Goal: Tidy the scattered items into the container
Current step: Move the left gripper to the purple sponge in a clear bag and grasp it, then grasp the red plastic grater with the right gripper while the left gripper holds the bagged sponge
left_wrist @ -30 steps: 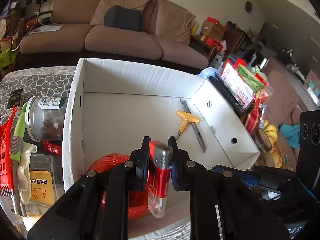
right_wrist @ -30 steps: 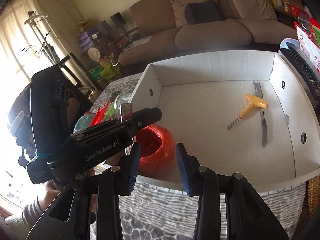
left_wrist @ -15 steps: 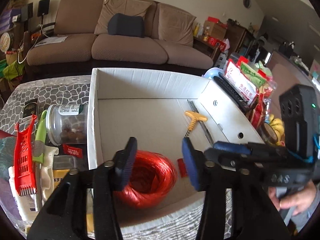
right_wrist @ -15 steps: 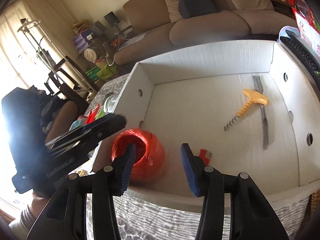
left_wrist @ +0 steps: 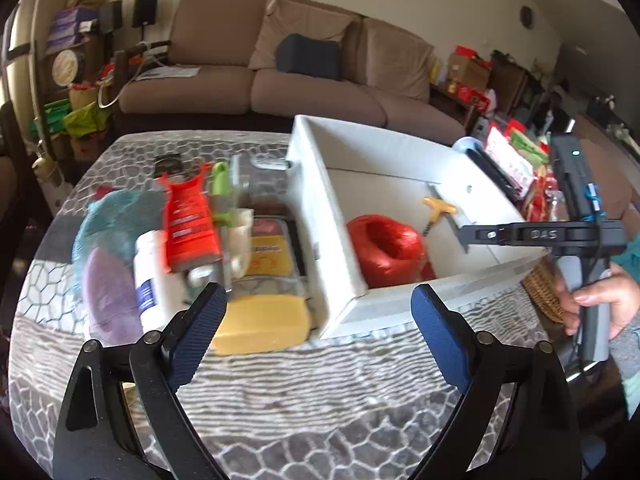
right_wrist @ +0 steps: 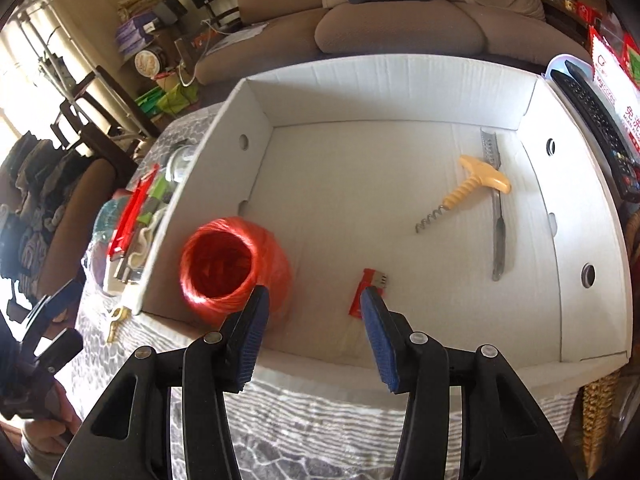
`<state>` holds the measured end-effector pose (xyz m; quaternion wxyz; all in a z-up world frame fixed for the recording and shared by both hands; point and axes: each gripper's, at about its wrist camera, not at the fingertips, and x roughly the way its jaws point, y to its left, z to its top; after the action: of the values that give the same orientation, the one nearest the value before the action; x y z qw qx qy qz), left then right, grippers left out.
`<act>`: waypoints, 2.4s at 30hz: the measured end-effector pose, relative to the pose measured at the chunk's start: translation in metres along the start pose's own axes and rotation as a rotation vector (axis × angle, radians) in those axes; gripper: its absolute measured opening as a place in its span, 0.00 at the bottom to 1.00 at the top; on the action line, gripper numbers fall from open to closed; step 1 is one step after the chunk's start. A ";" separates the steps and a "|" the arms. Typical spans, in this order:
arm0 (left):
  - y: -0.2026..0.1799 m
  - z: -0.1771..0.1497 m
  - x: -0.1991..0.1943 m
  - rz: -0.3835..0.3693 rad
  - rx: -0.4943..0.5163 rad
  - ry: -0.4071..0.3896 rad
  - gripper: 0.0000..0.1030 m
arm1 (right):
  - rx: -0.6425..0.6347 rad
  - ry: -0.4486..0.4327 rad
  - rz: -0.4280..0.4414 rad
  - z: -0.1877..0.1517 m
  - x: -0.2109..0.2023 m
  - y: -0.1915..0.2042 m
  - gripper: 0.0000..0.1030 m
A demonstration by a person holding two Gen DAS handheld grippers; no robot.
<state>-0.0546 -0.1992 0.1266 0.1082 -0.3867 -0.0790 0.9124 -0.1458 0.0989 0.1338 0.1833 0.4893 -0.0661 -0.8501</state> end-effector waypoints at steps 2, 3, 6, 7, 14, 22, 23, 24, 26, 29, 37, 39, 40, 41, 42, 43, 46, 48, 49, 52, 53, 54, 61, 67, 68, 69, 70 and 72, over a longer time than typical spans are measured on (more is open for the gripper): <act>0.031 -0.013 -0.007 0.048 -0.053 0.014 0.91 | 0.004 -0.043 0.058 -0.006 -0.011 0.019 0.51; 0.046 -0.020 -0.010 0.083 -0.077 0.022 0.91 | 0.005 -0.056 0.085 -0.009 -0.015 0.030 0.54; 0.090 -0.043 -0.017 0.154 -0.162 0.051 0.91 | -0.027 -0.074 0.157 -0.019 -0.022 0.070 0.60; 0.102 -0.051 -0.017 0.166 -0.190 0.059 0.91 | -0.046 -0.073 0.176 -0.022 -0.022 0.084 0.61; 0.145 -0.092 -0.003 0.186 -0.216 0.149 0.89 | -0.106 0.006 0.272 -0.053 0.012 0.170 0.67; 0.149 -0.101 0.018 0.191 -0.168 0.219 0.50 | -0.086 0.064 0.285 -0.077 0.060 0.217 0.67; 0.149 -0.100 0.018 0.187 -0.171 0.215 0.44 | -0.080 0.064 0.283 -0.079 0.064 0.220 0.67; 0.150 -0.100 0.018 0.176 -0.181 0.211 0.38 | -0.076 0.063 0.279 -0.079 0.068 0.222 0.66; 0.153 -0.100 0.017 0.141 -0.215 0.199 0.36 | -0.071 0.058 0.269 -0.078 0.073 0.226 0.66; 0.164 -0.098 0.014 0.057 -0.312 0.184 0.11 | -0.052 0.055 0.274 -0.074 0.077 0.229 0.67; 0.180 -0.082 -0.024 -0.089 -0.468 0.022 0.11 | -0.051 0.013 0.277 -0.047 0.074 0.241 0.67; 0.181 -0.081 -0.024 -0.081 -0.472 0.026 0.11 | -0.053 0.011 0.283 -0.040 0.075 0.246 0.67; 0.181 -0.080 -0.023 -0.075 -0.472 0.029 0.11 | -0.057 0.011 0.289 -0.037 0.076 0.250 0.67; 0.181 -0.079 -0.022 -0.066 -0.471 0.030 0.12 | -0.064 0.010 0.295 -0.034 0.078 0.255 0.67; 0.182 -0.078 -0.021 -0.056 -0.472 0.028 0.20 | -0.075 0.011 0.294 -0.030 0.080 0.260 0.67; 0.183 -0.076 -0.019 -0.053 -0.478 0.022 0.28 | -0.091 0.014 0.285 -0.027 0.083 0.265 0.67; 0.190 -0.068 -0.014 -0.081 -0.508 -0.013 0.65 | -0.103 0.015 0.285 -0.021 0.088 0.280 0.67; 0.192 -0.061 -0.009 -0.113 -0.518 -0.040 0.66 | -0.074 0.009 0.327 -0.024 0.087 0.283 0.67; 0.191 -0.058 -0.004 -0.105 -0.510 -0.043 0.65 | -0.069 0.006 0.333 -0.027 0.086 0.284 0.67; 0.186 -0.049 0.020 -0.089 -0.472 -0.004 0.59 | -0.066 -0.008 0.325 -0.034 0.081 0.278 0.67; 0.183 -0.046 0.028 -0.100 -0.462 0.015 0.43 | -0.056 -0.010 0.321 -0.036 0.079 0.273 0.67; 0.180 -0.044 0.034 -0.106 -0.454 0.032 0.21 | -0.044 -0.011 0.320 -0.036 0.077 0.267 0.67; 0.180 -0.037 0.011 -0.148 -0.491 -0.039 0.09 | -0.033 -0.028 0.279 -0.030 0.067 0.242 0.67; 0.200 -0.032 -0.037 -0.103 -0.505 -0.145 0.09 | -0.040 -0.067 0.216 -0.015 0.065 0.238 0.66; 0.204 -0.032 -0.039 -0.101 -0.512 -0.147 0.09 | -0.065 -0.073 0.185 -0.009 0.067 0.241 0.66; 0.208 -0.032 -0.039 -0.105 -0.521 -0.144 0.09 | -0.096 -0.076 0.145 -0.002 0.070 0.245 0.66; 0.210 -0.032 -0.038 -0.106 -0.529 -0.141 0.09 | -0.128 -0.078 0.101 0.005 0.074 0.249 0.66; 0.213 -0.031 -0.035 -0.110 -0.536 -0.135 0.09 | -0.179 -0.072 0.038 0.020 0.087 0.258 0.66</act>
<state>-0.0372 -0.4118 0.0810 0.0460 -0.3348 -0.3456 0.8754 -0.1383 -0.1733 0.1491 0.2396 0.4386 -0.0057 -0.8661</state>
